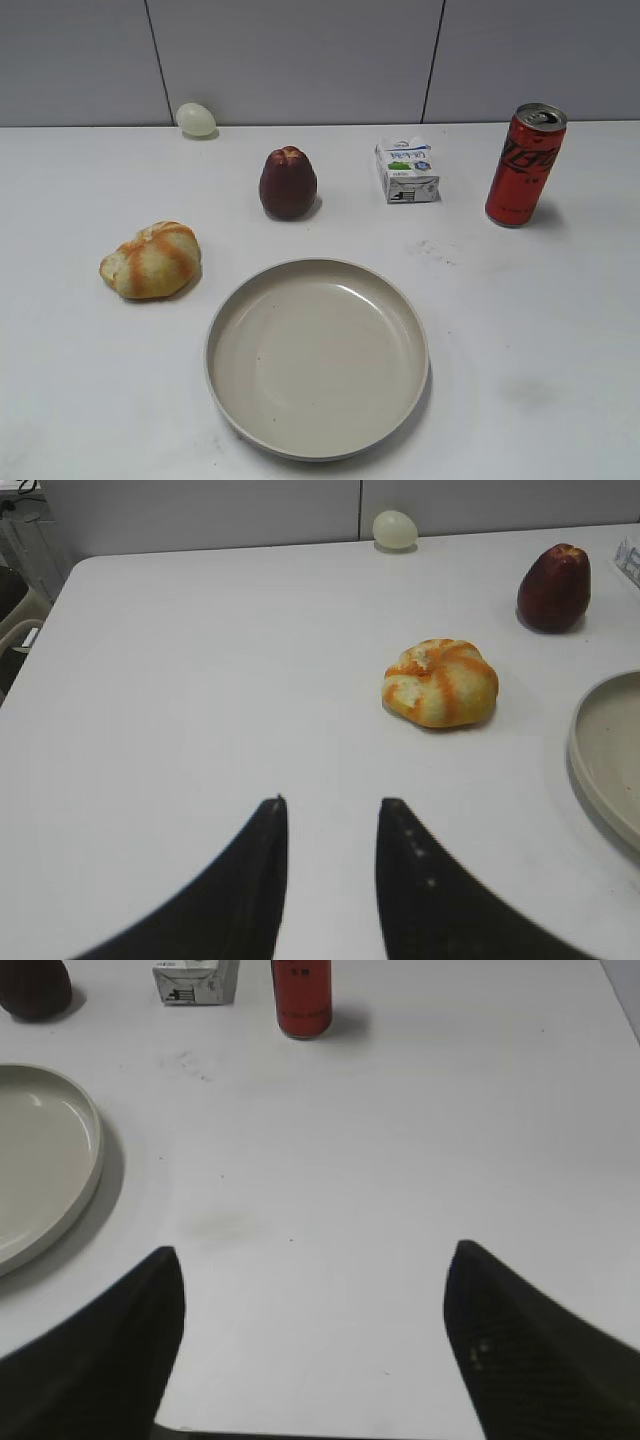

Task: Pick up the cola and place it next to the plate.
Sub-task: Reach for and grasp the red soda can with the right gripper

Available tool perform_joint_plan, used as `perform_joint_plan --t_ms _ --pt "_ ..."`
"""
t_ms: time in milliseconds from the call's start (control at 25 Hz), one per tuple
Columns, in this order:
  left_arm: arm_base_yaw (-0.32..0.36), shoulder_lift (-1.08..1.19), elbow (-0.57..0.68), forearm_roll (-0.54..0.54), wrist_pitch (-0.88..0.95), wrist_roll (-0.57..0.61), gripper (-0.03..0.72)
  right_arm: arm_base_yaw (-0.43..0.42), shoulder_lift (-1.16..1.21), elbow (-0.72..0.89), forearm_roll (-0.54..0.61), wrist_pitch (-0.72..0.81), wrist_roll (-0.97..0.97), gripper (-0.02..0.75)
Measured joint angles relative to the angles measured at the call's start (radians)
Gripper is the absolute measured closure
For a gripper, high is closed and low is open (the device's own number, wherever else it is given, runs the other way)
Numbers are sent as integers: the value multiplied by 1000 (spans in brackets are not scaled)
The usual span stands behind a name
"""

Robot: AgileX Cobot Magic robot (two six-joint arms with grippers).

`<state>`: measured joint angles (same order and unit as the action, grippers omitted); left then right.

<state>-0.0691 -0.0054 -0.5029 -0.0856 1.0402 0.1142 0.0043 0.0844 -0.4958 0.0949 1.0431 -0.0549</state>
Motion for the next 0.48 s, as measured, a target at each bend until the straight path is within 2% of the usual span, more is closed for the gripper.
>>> perform_joint_plan --t_ms 480 --pt "0 0 0 0 0 0 449 0 385 -175 0 -40 16 81"
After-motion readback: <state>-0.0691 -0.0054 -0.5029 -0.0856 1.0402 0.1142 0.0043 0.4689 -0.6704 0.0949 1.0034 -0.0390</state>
